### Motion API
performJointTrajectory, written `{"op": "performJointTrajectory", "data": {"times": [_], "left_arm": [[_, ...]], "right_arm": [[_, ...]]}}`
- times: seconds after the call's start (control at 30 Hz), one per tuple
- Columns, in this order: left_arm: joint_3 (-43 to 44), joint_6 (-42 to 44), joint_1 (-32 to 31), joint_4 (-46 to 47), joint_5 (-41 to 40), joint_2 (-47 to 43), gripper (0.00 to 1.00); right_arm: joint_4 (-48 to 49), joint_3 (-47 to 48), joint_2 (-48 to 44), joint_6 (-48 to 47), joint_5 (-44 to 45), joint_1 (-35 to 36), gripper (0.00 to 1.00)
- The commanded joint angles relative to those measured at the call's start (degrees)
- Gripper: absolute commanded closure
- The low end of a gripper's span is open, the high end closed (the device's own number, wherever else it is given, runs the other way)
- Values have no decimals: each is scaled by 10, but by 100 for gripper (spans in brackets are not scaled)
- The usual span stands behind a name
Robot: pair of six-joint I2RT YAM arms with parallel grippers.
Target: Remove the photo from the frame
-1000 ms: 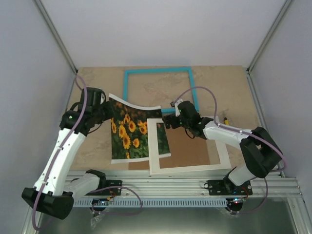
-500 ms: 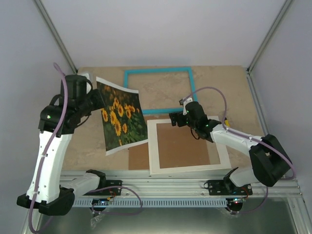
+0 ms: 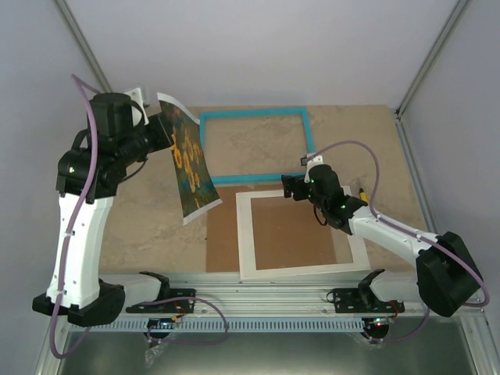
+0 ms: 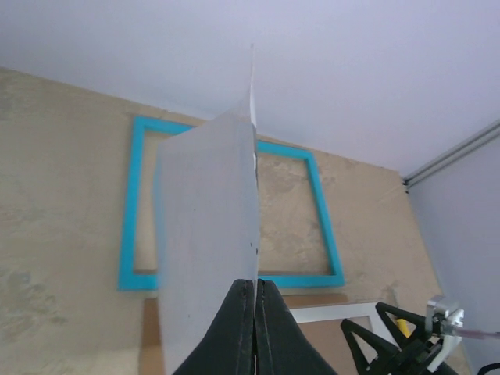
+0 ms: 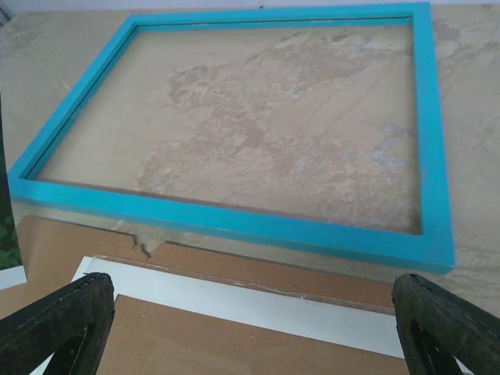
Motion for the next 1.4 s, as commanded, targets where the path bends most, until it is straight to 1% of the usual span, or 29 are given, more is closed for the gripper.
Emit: {"op": "performJointTrajectory", "data": {"times": [0.0, 0.13, 0.4, 0.57, 0.63, 0.77, 0.9, 1.0, 1.2, 1.37], "left_arm": [[16, -29, -1, 63, 73, 15, 100], [-9, -56, -13, 120, 109, 23, 100], [-6, -104, -83, 199, 129, 53, 100], [-9, -125, -111, 229, 147, 55, 100], [-29, -135, -115, 244, 158, 44, 100], [-109, -166, -115, 306, 178, -1, 100], [-194, -177, -115, 321, 168, -42, 100], [-272, -195, -115, 348, 163, -76, 100], [-450, -225, -115, 395, 158, -126, 100], [-556, -230, -115, 410, 157, -150, 100]], "right_arm": [[14, -11, -24, 8, 31, -4, 2], [15, -18, -39, 9, 43, -6, 2], [12, -26, -60, 10, 65, -10, 2], [12, -36, -87, 12, 89, -11, 2], [9, -39, -102, 10, 100, -12, 2], [-13, -35, -142, 8, 109, -12, 2], [-32, -47, -206, 7, 95, -12, 2], [-34, -58, -235, 0, 83, -12, 2], [-45, -56, -218, -13, 57, -12, 2], [-42, -60, -193, -11, 37, -12, 2]]}}
